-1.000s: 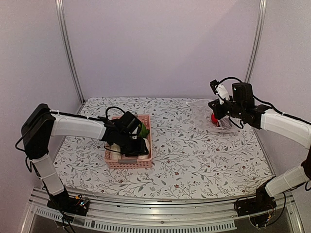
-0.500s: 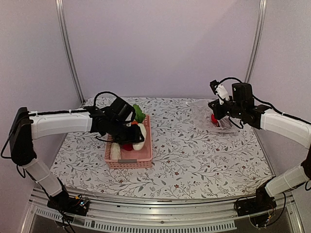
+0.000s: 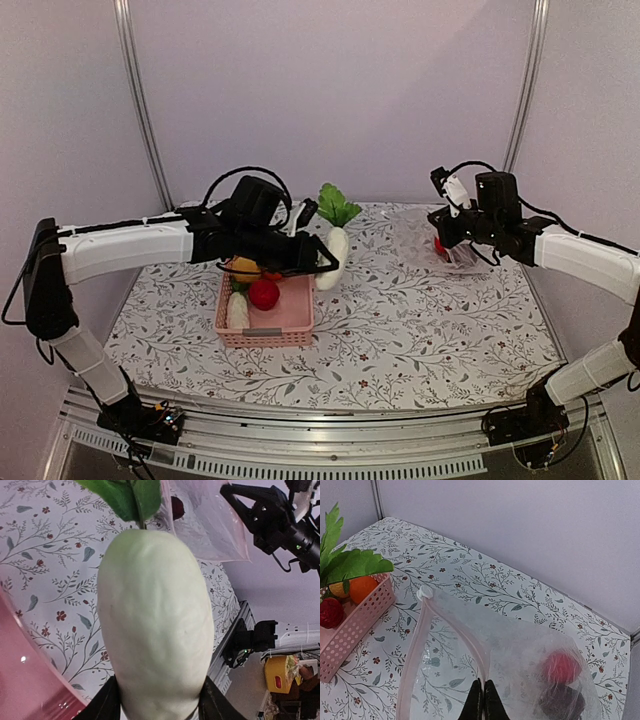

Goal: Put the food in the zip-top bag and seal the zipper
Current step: Place the fake vegetable in the zipper food storage bag, then pick up the fake vegetable from the bin.

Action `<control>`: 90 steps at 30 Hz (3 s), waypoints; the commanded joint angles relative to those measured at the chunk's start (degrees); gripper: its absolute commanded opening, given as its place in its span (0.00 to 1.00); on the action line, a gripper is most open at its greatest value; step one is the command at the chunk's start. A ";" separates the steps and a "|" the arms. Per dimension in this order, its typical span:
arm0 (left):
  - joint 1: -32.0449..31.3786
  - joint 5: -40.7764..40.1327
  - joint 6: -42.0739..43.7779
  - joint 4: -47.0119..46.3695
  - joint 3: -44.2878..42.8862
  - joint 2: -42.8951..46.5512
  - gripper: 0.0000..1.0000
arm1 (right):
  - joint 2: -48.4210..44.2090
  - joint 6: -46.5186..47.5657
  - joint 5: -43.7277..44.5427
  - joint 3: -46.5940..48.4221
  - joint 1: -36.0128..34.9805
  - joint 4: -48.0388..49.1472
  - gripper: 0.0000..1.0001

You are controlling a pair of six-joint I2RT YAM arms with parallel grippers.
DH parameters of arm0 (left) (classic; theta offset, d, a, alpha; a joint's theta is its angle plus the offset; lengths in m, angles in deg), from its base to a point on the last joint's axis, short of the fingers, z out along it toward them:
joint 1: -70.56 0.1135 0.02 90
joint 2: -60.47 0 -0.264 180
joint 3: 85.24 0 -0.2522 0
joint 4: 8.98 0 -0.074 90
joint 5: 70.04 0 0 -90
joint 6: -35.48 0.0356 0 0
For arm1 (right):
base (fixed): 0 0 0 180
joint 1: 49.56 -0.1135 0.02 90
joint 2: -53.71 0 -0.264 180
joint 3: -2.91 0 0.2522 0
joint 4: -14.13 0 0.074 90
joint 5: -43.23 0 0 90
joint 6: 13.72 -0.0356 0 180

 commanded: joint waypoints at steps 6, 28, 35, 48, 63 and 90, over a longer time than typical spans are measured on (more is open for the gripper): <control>-5.01 14.39 0.17 -6.88 -9.22 -9.85 0.32 | 0.78 0.55 1.01 -0.79 0.39 0.69 0.00; -4.88 27.37 -23.57 -26.25 -16.85 -25.23 0.29 | -0.85 2.82 -1.81 -1.84 0.34 1.07 0.00; -3.99 26.69 -28.76 -28.70 -19.51 -27.80 0.26 | -0.94 3.45 -2.79 -1.98 0.35 0.79 0.00; -1.68 19.78 -33.89 -24.07 -29.95 -34.69 0.27 | -1.87 2.85 -3.31 -1.97 0.32 0.68 0.00; -1.53 6.95 -42.80 -29.48 -32.71 -39.72 0.30 | -1.45 0.72 -7.96 -1.51 0.25 -0.48 0.00; -4.99 -0.01 -16.36 -21.00 -23.85 -19.76 1.00 | -1.74 1.53 -1.57 -1.35 -0.03 0.37 0.00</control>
